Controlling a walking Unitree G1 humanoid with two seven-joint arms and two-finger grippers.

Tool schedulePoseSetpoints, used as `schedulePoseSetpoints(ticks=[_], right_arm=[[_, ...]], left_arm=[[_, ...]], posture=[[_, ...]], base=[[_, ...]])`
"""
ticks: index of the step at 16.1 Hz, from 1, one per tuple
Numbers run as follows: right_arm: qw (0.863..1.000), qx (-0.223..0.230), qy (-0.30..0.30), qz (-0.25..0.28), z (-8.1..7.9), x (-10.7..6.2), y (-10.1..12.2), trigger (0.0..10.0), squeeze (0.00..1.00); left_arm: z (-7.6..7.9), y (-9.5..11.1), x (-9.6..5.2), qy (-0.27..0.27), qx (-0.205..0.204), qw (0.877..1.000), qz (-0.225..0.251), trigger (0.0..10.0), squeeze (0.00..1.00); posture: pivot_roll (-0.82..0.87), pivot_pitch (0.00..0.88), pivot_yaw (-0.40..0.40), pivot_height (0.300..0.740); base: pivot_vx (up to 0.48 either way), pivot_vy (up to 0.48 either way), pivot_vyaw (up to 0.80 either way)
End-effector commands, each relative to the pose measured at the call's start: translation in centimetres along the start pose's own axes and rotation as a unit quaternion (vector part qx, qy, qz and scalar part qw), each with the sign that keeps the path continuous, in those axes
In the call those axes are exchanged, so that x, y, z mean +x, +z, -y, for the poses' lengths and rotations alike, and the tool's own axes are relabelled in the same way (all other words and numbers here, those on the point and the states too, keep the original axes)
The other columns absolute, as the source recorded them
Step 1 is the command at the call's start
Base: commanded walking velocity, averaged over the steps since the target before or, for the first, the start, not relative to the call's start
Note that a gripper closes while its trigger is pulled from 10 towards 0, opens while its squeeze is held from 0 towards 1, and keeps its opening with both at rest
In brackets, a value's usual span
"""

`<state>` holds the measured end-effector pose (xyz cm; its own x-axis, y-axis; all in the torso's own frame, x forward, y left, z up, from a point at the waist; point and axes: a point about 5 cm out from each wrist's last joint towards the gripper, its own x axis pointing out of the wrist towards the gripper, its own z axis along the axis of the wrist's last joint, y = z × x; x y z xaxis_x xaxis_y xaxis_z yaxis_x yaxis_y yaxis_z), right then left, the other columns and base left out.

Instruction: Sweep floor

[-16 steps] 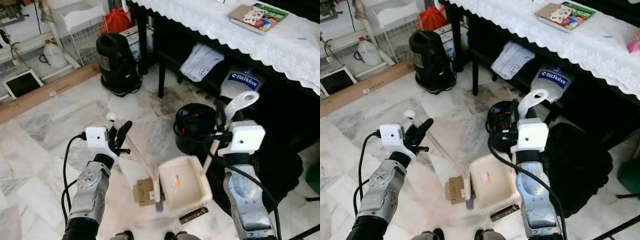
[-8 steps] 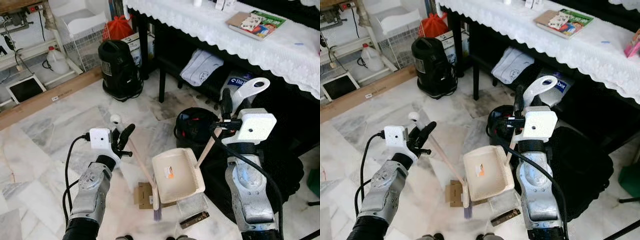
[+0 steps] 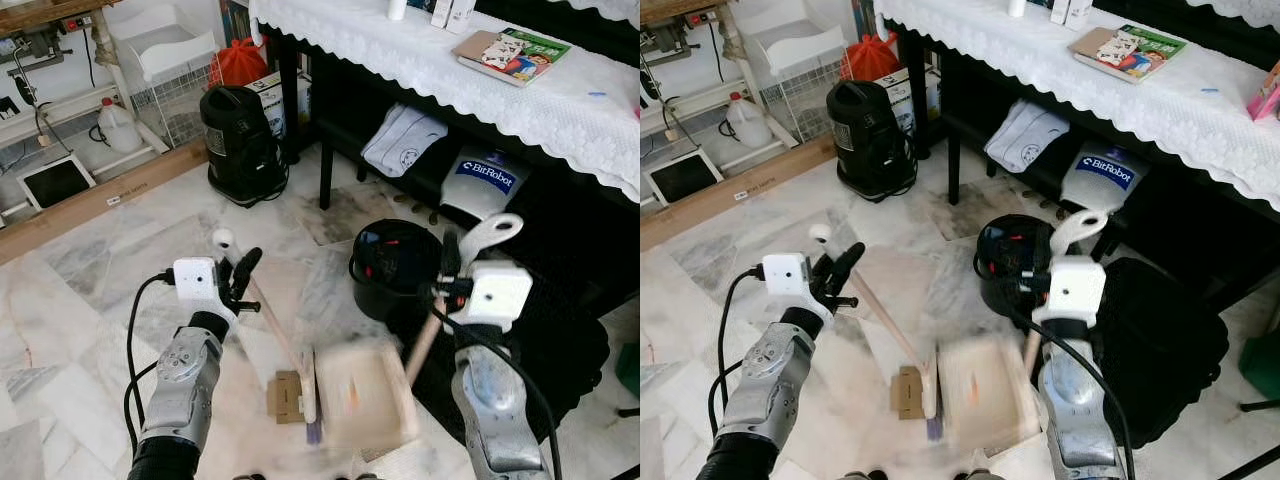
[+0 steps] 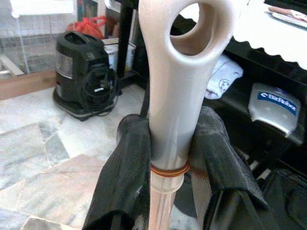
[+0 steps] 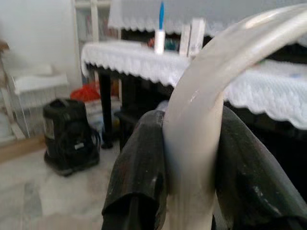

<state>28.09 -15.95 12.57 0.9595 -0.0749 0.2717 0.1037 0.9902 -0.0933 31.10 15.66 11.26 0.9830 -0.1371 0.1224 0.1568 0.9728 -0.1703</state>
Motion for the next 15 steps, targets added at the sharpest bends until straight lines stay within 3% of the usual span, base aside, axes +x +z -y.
schedulePoseSetpoints(ticks=[1,8,13,15], right_arm=[[1.0,0.008,-0.01,0.012,0.3,-0.1,0.0,10.0,0.0],[1.0,0.005,-0.015,0.014,0.4,-0.2,-0.4,10.0,0.0],[1.0,0.006,-0.014,0.027,0.5,0.1,0.0,10.0,0.0],[1.0,0.005,-0.014,0.027,0.5,0.1,0.0,10.0,0.0]], left_arm=[[-0.2,0.4,-0.1,0.005,0.011,1.0,0.017,10.0,0.05],[0.0,-0.3,-0.4,0.01,0.012,1.0,0.011,10.0,0.05],[0.2,-2.8,-0.4,-0.01,0.022,0.997,-0.069,10.0,0.03],[0.2,-3.2,-0.5,-0.01,0.025,0.996,-0.08,10.0,0.03]], posture=[[-0.05,0.111,-0.02,0.74],[-0.05,0.114,-0.019,0.74],[-0.05,0.117,-0.024,0.74],[-0.05,0.119,-0.025,0.74]], base=[[0.0,0.0,0.0],[0.0,0.0,0.0],[0.0,0.0,0.0],[0.0,0.0,0.0]])
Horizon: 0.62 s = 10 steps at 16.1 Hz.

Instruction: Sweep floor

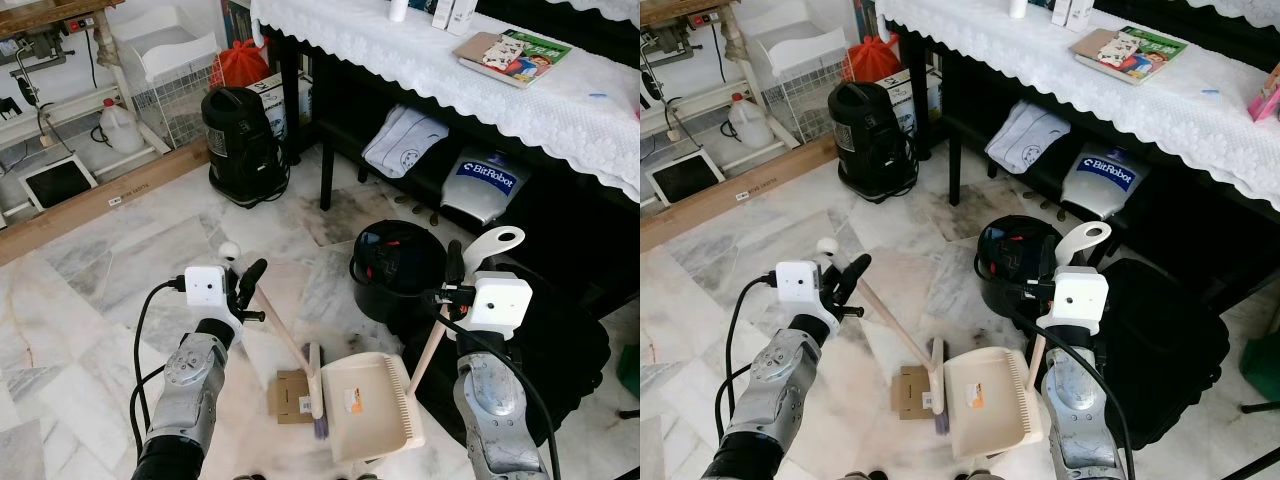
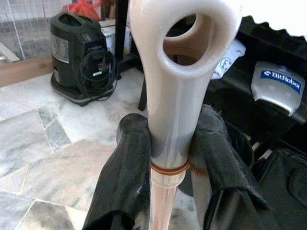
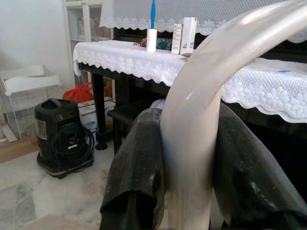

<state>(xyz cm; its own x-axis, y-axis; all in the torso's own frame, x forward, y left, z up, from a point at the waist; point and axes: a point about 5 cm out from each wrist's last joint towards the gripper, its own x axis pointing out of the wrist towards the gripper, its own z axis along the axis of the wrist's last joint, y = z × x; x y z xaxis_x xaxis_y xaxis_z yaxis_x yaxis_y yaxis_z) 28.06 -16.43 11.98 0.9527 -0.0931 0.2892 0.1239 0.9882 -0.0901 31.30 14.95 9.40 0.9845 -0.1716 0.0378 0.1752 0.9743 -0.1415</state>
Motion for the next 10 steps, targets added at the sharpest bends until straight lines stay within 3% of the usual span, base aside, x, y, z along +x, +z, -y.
schedulePoseSetpoints(ticks=[1,5,8,10], right_arm=[[1.0,0.006,-0.004,0.019,0.1,0.3,0.6,10.0,0.0],[1.0,0.007,-0.004,0.023,0.1,0.4,0.8,10.0,0.0],[1.0,0.008,-0.004,0.024,0.2,0.4,0.9,10.0,0.0],[1.0,0.009,-0.002,0.023,0.1,0.4,0.9,10.0,0.0]], left_arm=[[-0.2,-1.5,-0.5,-0.001,0.009,0.999,-0.044,10.0,0.03],[-0.8,-2.6,-1.0,0.001,0.032,0.997,-0.076,10.0,0.03],[-2.2,-2.2,-1.1,0.048,0.043,0.996,-0.056,10.0,0.03],[-2.3,-2.3,-1.3,0.046,0.046,0.996,-0.063,10.0,0.03]], posture=[[-0.05,0.119,-0.025,0.74],[-0.05,0.122,-0.026,0.74],[-0.05,0.123,-0.027,0.74],[-0.05,0.125,-0.027,0.74]], base=[[0.0,0.0,0.0],[0.0,0.0,0.0],[0.0,0.0,0.0],[0.0,0.0,0.0]])
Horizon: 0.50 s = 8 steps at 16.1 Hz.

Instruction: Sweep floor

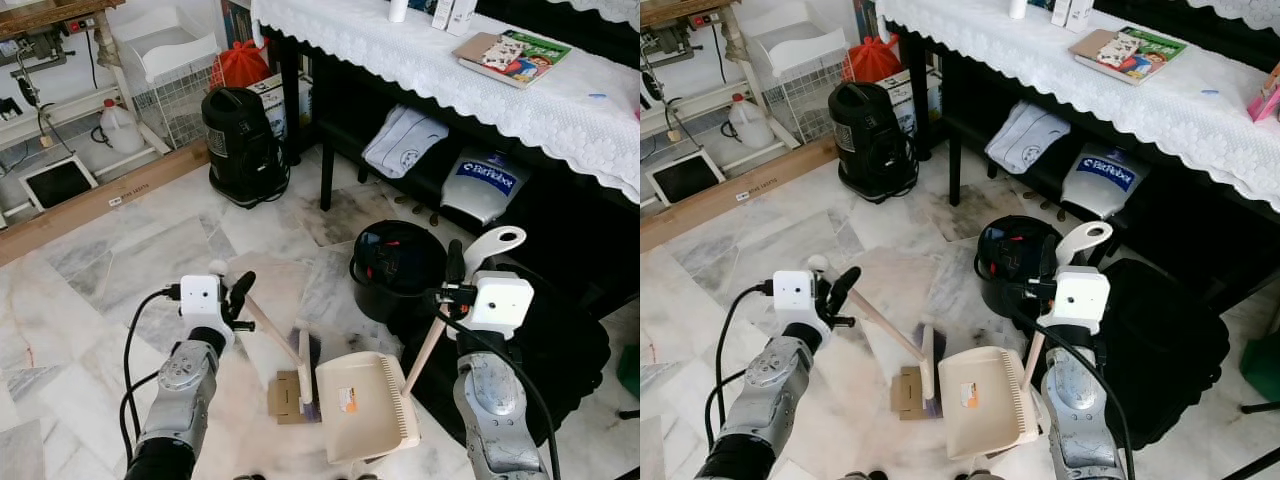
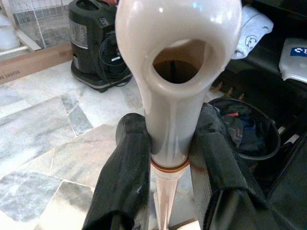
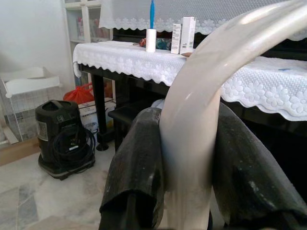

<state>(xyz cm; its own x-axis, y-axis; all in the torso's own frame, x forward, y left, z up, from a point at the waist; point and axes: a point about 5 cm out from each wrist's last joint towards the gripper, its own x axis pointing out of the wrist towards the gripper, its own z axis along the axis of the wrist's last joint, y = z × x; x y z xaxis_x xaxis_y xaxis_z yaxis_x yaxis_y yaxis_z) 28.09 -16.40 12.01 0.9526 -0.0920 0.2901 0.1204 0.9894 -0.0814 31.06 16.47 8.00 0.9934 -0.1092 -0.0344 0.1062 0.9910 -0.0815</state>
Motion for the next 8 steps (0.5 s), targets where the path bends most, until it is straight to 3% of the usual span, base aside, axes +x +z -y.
schedulePoseSetpoints(ticks=[1,8], right_arm=[[1.0,0.004,-0.002,0.023,0.08,0.39,0.81,10.0,0.0],[1.0,0.005,0.002,0.017,-0.02,0.24,0.55,10.0,0.0]], left_arm=[[-0.64,-1.34,-0.68,0.006,0.018,0.999,-0.035,10.0,0.03],[-0.19,-1.69,-1.11,-0.012,0.003,0.999,-0.033,10.0,0.03]], posture=[[-0.05,0.125,-0.027,0.74],[-0.05,0.126,-0.026,0.74]], base=[[0.0,0.0,0.0],[0.0,0.0,0.0]])
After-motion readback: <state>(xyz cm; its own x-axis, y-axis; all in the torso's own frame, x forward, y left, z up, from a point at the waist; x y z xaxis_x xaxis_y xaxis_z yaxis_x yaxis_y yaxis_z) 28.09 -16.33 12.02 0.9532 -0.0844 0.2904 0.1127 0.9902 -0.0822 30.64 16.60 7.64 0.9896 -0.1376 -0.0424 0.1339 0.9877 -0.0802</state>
